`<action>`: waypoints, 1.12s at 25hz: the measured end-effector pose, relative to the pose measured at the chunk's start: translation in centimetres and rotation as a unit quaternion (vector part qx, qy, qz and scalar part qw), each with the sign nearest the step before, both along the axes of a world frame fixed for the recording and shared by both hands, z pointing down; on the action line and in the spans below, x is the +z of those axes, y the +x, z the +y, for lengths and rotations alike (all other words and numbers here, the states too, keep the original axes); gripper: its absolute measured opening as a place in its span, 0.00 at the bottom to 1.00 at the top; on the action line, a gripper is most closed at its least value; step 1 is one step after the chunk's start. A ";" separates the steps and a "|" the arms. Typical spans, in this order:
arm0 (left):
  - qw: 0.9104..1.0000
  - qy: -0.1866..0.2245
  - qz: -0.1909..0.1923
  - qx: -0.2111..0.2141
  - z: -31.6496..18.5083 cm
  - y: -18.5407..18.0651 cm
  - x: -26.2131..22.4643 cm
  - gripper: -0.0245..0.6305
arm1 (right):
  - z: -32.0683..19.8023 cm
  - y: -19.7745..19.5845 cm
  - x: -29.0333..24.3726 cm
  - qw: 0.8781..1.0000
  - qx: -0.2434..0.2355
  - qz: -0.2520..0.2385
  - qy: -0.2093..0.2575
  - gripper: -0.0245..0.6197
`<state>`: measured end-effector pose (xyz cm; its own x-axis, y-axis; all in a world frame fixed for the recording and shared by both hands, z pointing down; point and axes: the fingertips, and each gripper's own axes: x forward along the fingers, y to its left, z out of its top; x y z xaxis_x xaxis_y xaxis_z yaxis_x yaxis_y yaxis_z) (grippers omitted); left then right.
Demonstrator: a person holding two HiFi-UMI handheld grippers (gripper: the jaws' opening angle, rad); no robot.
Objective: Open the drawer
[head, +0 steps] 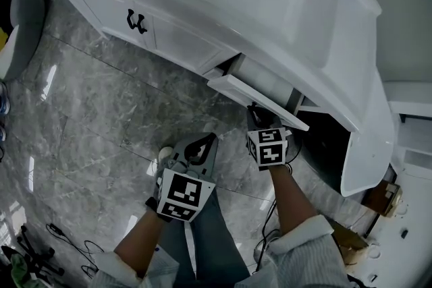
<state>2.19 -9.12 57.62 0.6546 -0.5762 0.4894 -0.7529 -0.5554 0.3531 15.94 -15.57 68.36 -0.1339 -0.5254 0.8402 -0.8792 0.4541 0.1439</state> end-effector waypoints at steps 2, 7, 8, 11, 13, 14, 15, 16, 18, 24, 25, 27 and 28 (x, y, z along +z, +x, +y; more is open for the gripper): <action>1.000 0.001 0.000 0.003 0.1 0.1 -0.1 0.06 | 0.6 -0.3 0.0 1.000 -0.004 -0.001 0.001 0.13; 1.000 0.005 0.000 0.008 0.1 0.4 -0.3 0.06 | 1.8 -0.7 -0.1 1.000 -0.009 0.001 0.005 0.12; 1.000 0.006 0.000 0.008 0.1 0.4 -0.4 0.06 | 2.0 -0.8 -0.1 1.000 -0.010 0.002 0.006 0.12; 1.000 0.005 -0.001 0.009 0.3 0.3 -0.3 0.06 | 2.5 -1.1 -0.2 1.000 -0.016 0.006 0.009 0.12; 1.000 0.005 -0.001 0.010 0.4 0.4 -0.3 0.06 | 2.9 -1.3 -0.3 1.000 -0.022 0.009 0.013 0.11; 1.000 0.005 -0.001 0.011 0.5 0.4 -0.2 0.06 | 3.1 -1.3 -0.4 1.000 -0.025 0.011 0.014 0.11; 1.000 0.005 -0.002 0.012 0.6 0.5 -0.2 0.06 | 3.2 -1.4 -0.4 0.999 -0.027 0.014 0.016 0.10; 1.000 0.005 -0.002 0.012 0.6 0.4 -0.2 0.06 | 3.3 -1.4 -0.4 0.999 -0.030 0.017 0.017 0.10; 1.000 0.005 -0.002 0.012 0.7 0.5 -0.2 0.06 | 3.4 -1.4 -0.5 0.999 -0.035 0.025 0.019 0.10; 1.000 0.004 -0.002 0.012 0.8 0.5 -0.2 0.06 | 3.7 -1.5 -0.7 0.997 -0.048 0.046 0.029 0.09; 1.000 0.004 -0.003 0.012 0.8 0.5 -0.1 0.06 | 3.7 -1.4 -0.7 0.997 -0.050 0.049 0.031 0.08; 1.000 0.003 -0.004 0.011 0.8 0.4 -0.1 0.06 | 3.8 -1.4 -0.8 0.997 -0.051 0.051 0.033 0.08; 1.000 0.002 -0.004 0.010 0.8 0.4 0.0 0.06 | 3.8 -1.4 -0.8 0.997 -0.050 0.051 0.034 0.08</action>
